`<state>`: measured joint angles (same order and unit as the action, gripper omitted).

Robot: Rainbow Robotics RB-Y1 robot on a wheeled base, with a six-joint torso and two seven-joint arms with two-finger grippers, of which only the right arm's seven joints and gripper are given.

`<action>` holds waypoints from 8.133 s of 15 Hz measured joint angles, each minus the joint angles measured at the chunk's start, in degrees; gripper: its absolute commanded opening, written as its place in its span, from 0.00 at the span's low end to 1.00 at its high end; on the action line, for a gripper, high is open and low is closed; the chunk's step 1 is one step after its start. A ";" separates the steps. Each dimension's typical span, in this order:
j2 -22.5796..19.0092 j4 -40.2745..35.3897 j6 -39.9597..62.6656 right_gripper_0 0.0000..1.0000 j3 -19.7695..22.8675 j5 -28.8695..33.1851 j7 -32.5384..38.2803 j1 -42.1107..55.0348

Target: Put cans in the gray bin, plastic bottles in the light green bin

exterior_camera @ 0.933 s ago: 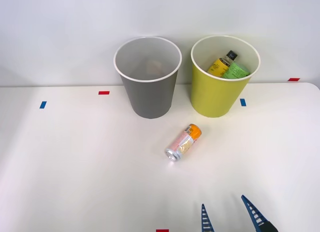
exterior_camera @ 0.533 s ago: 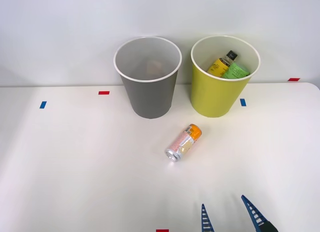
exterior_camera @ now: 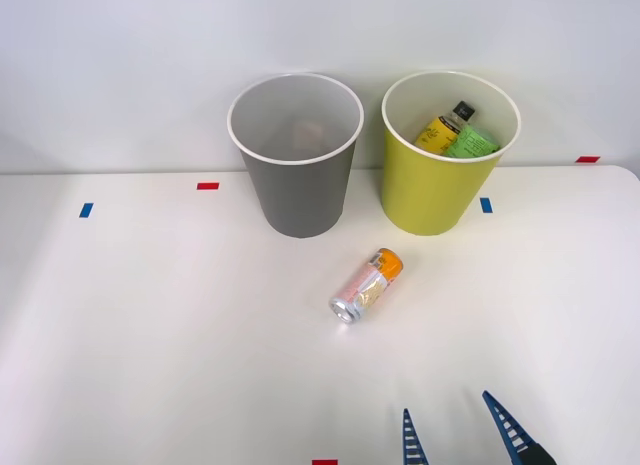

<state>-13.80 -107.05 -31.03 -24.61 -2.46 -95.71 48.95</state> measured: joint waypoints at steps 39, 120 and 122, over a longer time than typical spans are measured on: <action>0.00 0.00 0.00 1.00 0.00 0.00 0.00 0.00; 9.15 14.97 116.33 1.00 1.13 2.91 86.59 -76.96; 9.28 15.78 116.03 1.00 1.40 3.36 86.50 -77.15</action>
<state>-4.52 -91.27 85.00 -23.21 0.89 -9.21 -28.20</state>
